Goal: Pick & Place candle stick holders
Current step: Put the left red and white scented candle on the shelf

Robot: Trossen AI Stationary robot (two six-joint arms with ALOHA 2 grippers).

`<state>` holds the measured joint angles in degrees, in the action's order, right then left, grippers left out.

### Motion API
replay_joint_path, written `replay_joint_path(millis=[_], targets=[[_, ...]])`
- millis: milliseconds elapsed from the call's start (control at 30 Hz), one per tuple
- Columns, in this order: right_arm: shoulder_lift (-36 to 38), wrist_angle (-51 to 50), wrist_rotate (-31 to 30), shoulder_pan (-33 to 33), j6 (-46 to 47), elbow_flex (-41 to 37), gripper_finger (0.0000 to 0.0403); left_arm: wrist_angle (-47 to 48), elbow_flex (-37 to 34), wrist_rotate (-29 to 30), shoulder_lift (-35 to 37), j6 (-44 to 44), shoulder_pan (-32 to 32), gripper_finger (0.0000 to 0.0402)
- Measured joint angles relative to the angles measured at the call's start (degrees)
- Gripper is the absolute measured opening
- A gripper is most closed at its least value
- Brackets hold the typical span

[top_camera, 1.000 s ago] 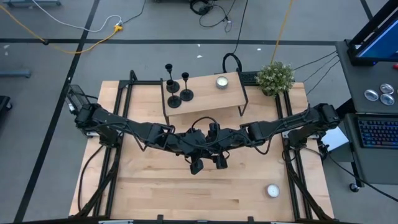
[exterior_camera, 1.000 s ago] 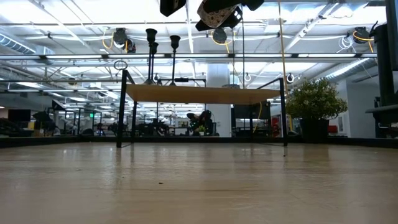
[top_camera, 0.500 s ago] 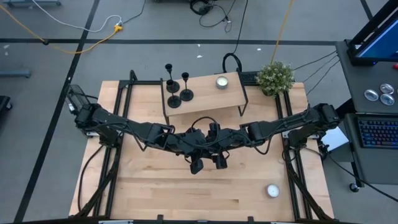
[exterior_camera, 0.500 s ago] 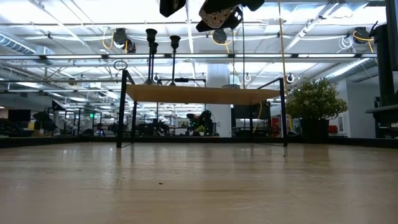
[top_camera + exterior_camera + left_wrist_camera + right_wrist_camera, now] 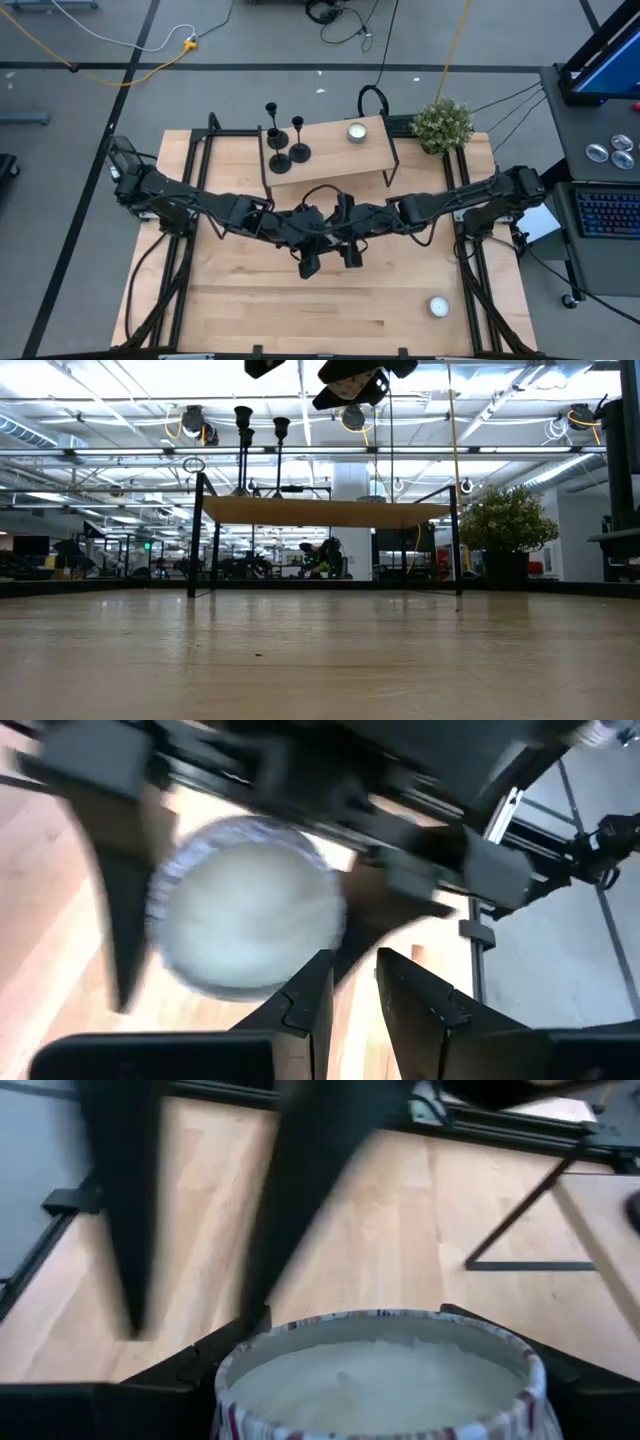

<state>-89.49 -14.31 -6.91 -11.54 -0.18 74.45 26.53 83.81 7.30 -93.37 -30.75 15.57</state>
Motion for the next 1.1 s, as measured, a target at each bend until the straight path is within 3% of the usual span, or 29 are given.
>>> replay_joint_path(millis=[233, 467, 833, 967, 1100], targets=[[0.0, -0.2, 0.4, 1.8, 1.0, 0.0, 0.0271, 2.5, 0.0, -0.2, 0.7, -0.8, 0.3, 0.0086], [1.1, -0.6, 0.5, 5.2, 1.0, 0.0, 0.0271, 12.1, 0.0, 0.4, 3.5, -4.1, 0.9, 0.0086], [8.8, 0.1, -5.9, 14.3, 0.1, -0.9, 0.0271, 20.5, 0.1, 10.6, 4.9, -9.3, 4.1, 0.0086], [11.4, 6.3, -7.1, 17.5, 3.0, -5.7, 0.0270, 21.8, -1.2, 14.4, 4.9, -11.2, 5.6, 0.0086], [13.2, 18.4, -12.0, 19.6, 6.6, -13.2, 0.0271, 21.8, -3.6, 17.4, 4.9, -14.2, 7.4, 0.0086]])
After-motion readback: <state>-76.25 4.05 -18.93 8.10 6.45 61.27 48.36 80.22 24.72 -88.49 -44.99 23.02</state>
